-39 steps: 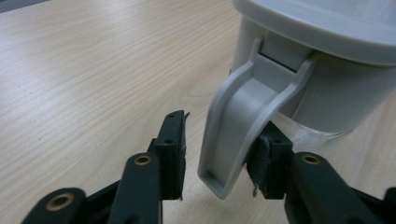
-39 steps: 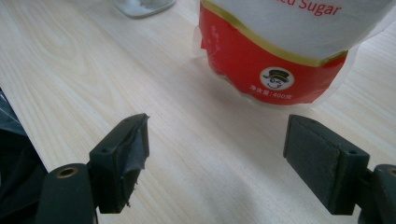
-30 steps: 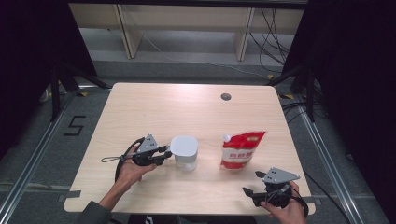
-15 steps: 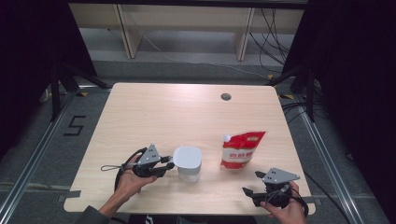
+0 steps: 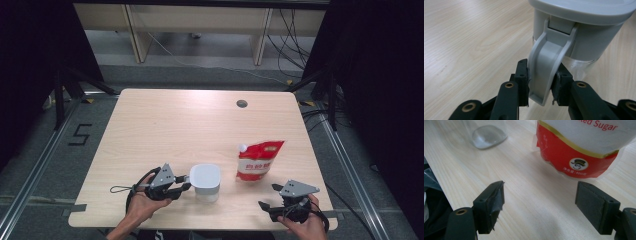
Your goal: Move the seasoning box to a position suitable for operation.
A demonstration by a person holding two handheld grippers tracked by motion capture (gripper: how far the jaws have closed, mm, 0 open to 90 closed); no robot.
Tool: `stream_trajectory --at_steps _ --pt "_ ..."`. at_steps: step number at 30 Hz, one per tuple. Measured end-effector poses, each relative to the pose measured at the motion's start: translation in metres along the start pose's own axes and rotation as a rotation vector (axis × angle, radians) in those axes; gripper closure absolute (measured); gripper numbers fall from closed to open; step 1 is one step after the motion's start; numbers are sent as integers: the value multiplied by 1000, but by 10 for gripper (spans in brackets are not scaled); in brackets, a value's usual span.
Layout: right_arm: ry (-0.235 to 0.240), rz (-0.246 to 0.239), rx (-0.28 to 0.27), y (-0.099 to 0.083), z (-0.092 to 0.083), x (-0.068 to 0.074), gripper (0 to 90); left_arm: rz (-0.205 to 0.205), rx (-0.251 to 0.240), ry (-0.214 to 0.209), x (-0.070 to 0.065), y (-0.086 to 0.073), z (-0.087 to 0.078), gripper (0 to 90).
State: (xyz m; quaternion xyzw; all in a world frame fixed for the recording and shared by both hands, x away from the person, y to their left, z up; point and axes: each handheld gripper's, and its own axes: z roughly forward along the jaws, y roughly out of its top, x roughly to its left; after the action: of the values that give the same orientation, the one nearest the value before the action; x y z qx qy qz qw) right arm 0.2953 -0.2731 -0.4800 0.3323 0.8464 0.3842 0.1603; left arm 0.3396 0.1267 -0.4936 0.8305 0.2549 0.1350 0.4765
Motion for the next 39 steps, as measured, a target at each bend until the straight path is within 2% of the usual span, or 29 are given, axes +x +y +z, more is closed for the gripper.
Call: stream_trajectory --at_steps 3,4,5,6,9,10,14,17,18,20,21,23,24,25,26,27,29,30,33,35,39 --pt "0 -17 0 0 0 -1 245 8 6 -6 -2 1 1 695" --pt "4 -18 -1 1 0 -1 245 -10 10 -36 -1 1 1 686" --pt "3 -18 0 1 0 0 245 -6 14 -43 0 1 0 683" --pt "1 -19 -2 1 0 0 245 -9 2 -45 0 1 1 679" --pt "12 -19 0 1 1 0 245 -6 13 -46 0 0 -1 655" --pt "14 -24 -4 1 0 1 246 -15 3 -12 0 1 -6 516" --pt "9 -26 -11 1 0 0 246 -22 -24 17 1 1 -16 401" --pt "23 -28 -7 1 1 0 248 -10 -47 35 -3 1 -31 354" --pt "21 -27 -7 1 1 1 248 -37 -55 38 -6 1 -34 340" --pt "24 -18 -5 1 1 1 248 -29 -66 30 -8 2 -40 335" --pt "26 -28 -7 1 1 0 249 -56 -63 32 -11 2 -42 333" --pt "26 -32 -9 1 1 0 249 -42 -61 29 -11 3 -46 323" --pt "28 -29 -9 1 1 0 250 -71 -69 32 -13 3 -47 314" --pt "28 -29 -9 1 1 0 249 -69 -72 27 -13 3 -48 306" --pt "26 -26 -8 1 1 0 250 -106 -72 29 -15 3 -49 296" --pt "27 -29 -10 1 1 0 250 -113 -74 26 -16 4 -50 289" --pt "27 -32 -10 1 1 0 251 -101 -76 20 -16 5 -51 288" --pt "27 -33 -9 1 1 0 251 -124 -82 14 -19 5 -51 287" --pt "18 -29 -5 1 0 1 252 -123 -70 13 -21 6 -52 282" --pt "19 -28 -5 1 0 1 251 -140 -79 9 -21 6 -52 280" --pt "15 -23 -7 1 1 1 251 -134 -71 16 -20 7 -54 280"
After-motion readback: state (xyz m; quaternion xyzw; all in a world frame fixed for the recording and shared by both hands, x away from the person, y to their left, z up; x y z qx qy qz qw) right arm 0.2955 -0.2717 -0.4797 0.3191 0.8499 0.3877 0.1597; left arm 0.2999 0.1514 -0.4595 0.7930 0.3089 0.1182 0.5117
